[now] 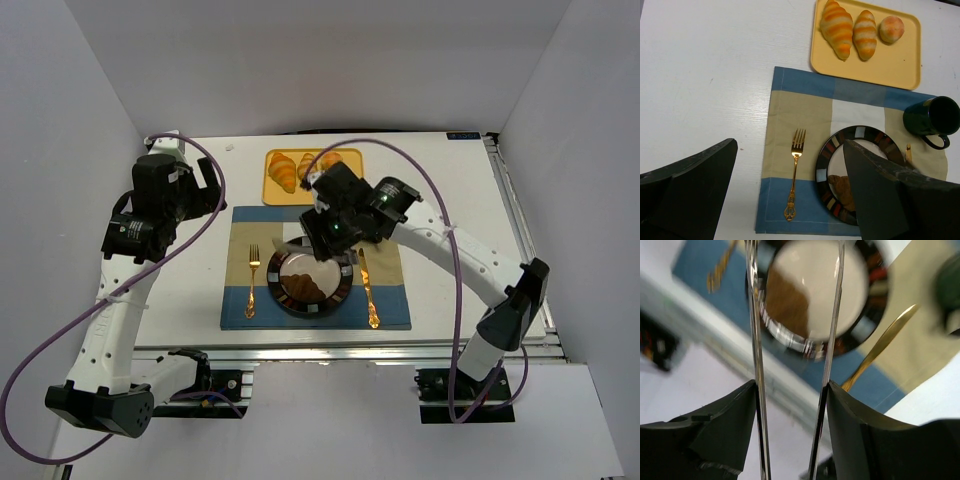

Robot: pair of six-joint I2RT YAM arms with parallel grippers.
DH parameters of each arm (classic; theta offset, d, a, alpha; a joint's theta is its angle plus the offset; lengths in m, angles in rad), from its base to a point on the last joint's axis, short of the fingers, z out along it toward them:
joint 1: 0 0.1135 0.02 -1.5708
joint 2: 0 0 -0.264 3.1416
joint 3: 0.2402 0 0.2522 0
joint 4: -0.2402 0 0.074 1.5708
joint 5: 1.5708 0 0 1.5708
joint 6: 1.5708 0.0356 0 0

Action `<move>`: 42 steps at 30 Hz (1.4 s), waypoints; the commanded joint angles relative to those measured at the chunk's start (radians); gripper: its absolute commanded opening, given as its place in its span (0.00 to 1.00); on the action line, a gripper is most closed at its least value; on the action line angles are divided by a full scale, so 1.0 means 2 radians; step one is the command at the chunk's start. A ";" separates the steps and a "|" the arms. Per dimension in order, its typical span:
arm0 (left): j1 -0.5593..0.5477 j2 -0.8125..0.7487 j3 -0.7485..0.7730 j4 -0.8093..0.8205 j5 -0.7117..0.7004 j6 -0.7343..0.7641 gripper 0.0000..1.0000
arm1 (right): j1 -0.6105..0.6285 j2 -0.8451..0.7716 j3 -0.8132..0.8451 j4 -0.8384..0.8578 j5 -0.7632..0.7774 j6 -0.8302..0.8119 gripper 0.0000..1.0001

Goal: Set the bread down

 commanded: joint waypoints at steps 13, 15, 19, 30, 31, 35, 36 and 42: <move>-0.002 0.001 0.019 -0.015 0.014 0.004 0.98 | -0.146 0.229 0.249 0.113 0.105 0.073 0.63; -0.002 0.001 0.020 -0.019 0.013 0.007 0.98 | -0.153 0.244 0.245 0.141 0.096 0.061 0.62; -0.002 -0.001 0.019 -0.029 0.014 0.010 0.98 | -0.161 0.272 0.255 0.157 0.084 0.043 0.62; -0.002 -0.005 0.011 -0.032 0.011 0.014 0.98 | -0.169 0.280 0.245 0.185 0.077 0.046 0.63; -0.002 -0.005 0.011 -0.032 0.011 0.014 0.98 | -0.169 0.282 0.245 0.187 0.074 0.046 0.63; -0.002 -0.004 0.011 -0.033 0.009 0.016 0.98 | -0.169 0.296 0.245 0.201 0.065 0.045 0.63; -0.002 -0.003 0.011 -0.034 0.008 0.016 0.98 | -0.169 0.299 0.252 0.201 0.061 0.044 0.63; -0.002 -0.002 0.013 -0.035 0.004 0.021 0.98 | -0.171 0.325 0.263 0.200 0.057 0.043 0.62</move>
